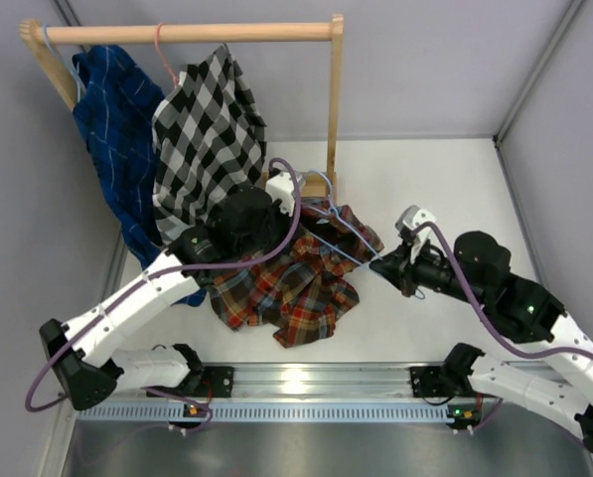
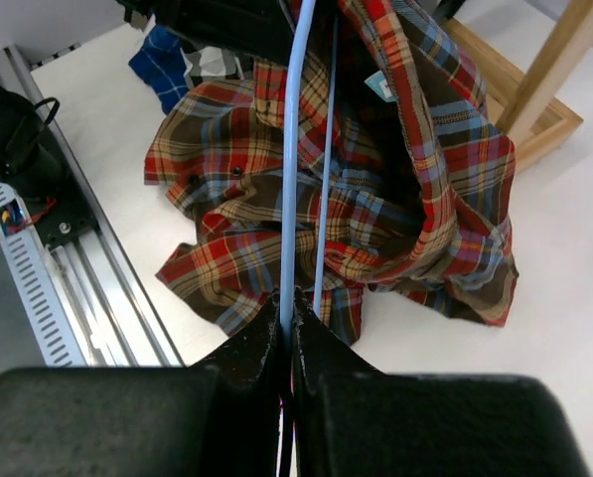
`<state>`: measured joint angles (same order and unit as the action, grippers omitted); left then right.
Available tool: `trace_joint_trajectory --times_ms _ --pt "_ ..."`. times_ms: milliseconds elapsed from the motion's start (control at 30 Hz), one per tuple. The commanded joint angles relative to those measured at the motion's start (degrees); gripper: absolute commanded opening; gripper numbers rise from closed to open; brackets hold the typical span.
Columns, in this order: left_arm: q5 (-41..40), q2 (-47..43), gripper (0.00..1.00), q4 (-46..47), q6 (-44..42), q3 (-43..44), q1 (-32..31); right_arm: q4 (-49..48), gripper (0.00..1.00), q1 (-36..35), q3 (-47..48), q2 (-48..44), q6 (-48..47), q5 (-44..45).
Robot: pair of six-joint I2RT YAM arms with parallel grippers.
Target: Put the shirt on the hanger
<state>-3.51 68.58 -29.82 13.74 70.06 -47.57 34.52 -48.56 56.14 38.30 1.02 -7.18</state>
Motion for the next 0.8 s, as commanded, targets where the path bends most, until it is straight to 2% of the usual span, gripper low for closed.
trace_joint_trajectory --times_ms 0,167,200,233,300,333,367,433,500,767 --pt "-0.8 -1.87 0.0 4.69 -0.29 1.65 -0.15 -9.03 0.0 0.65 1.95 5.62 -6.45 -8.16" --pt "3.15 -2.74 0.0 3.02 -3.09 3.76 -0.15 -8.16 0.0 5.3 4.68 10.82 -9.19 -19.34" --pt "5.42 -3.01 0.0 2.67 -3.45 3.77 -0.15 -8.33 0.0 7.84 5.03 12.65 -8.67 -26.24" --pt "7.01 -3.44 0.0 2.49 -3.89 3.68 -0.15 -8.77 0.0 13.08 5.55 13.54 -6.23 -29.44" --pt "12.02 -3.89 0.0 2.49 -4.68 2.98 -0.15 -12.54 0.0 16.81 5.39 16.08 -3.75 -33.32" --pt "13.34 -4.06 0.0 2.58 -4.68 2.8 -0.15 -14.38 0.0 16.83 4.25 16.27 -2.44 -33.16" --pt "14.92 -4.06 0.0 2.49 -4.51 2.71 -0.24 -20.31 0.0 16.65 3.11 16.1 -1.55 -33.51" --pt "15.11 -3.72 0.0 2.49 -4.07 2.97 -0.24 -26.84 0.0 16.56 -0.74 14.44 3.09 -33.87" --pt "14.67 -2.66 0.0 2.4 -3.46 3.67 -0.24 -31.6 0.0 16.65 -1.99 13.29 3.9 -33.6" --pt "12.31 1.21 0.0 -2.78 -1.17 13.15 -0.33 -41.72 0.0 15.86 -9.11 10.92 8.12 -32.28"
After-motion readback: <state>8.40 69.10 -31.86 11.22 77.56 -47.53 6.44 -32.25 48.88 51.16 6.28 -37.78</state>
